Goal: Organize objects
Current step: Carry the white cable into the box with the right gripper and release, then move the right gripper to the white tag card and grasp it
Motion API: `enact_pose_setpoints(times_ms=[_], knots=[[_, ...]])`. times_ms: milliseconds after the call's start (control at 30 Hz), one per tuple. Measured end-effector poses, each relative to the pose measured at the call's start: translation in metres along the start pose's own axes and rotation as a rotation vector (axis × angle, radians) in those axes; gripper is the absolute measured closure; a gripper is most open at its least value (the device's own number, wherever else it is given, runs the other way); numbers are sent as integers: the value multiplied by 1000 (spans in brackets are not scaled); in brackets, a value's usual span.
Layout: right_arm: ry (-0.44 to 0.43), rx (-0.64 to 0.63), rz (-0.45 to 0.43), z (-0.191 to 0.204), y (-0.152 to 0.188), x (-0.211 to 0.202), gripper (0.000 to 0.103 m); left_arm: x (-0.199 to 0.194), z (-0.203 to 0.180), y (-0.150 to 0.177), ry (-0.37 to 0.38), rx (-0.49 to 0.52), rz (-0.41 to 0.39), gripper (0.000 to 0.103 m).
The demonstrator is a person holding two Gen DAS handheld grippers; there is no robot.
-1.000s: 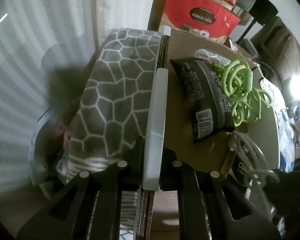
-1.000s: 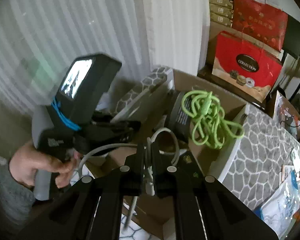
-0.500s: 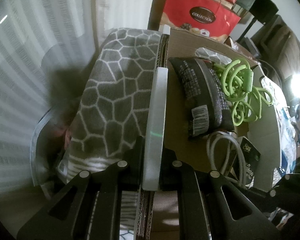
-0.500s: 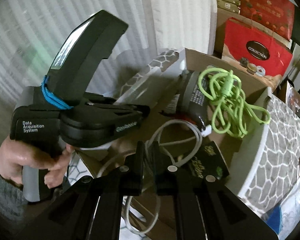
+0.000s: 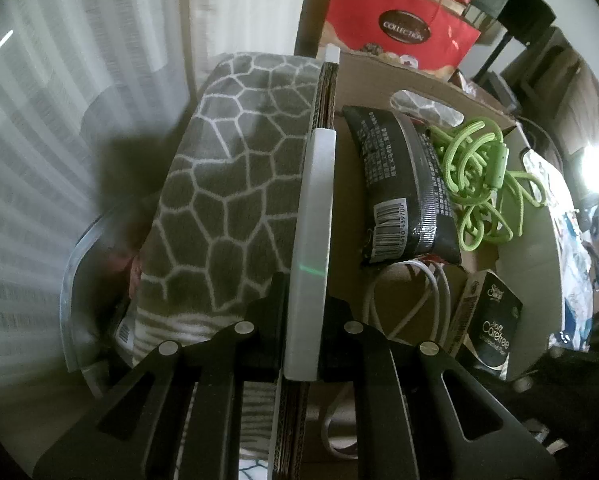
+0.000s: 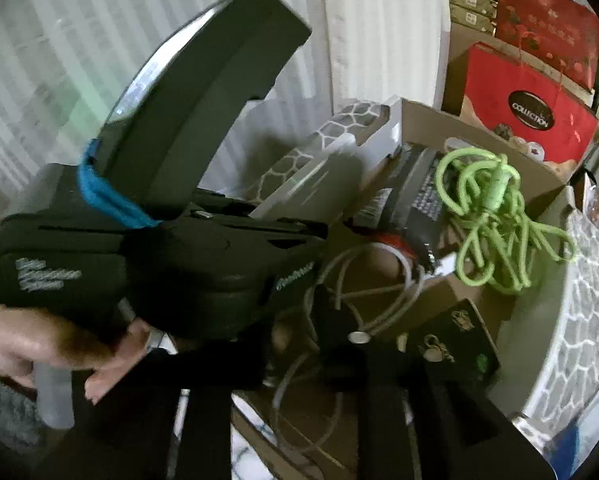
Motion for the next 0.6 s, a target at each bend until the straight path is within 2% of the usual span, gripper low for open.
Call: enact_pose_setpoints(times_ms=[200,600], knots=[[11,20,25,-24,0,-19,66,0,-1,1,-1,-2,-2,92],[159,113,24,-101,8,-56,63,0,-1,1,-5,5,-2,92]])
Point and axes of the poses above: each gripper's, at about its wrist camera, not at the fingertips, and x roughly the way its jaws point, z to its left, y to its underside, the point moved 2 cm from there along x, roughly the way its jaws point, and after that the axes turned 14 degrees about y, right-handed, at the moved point
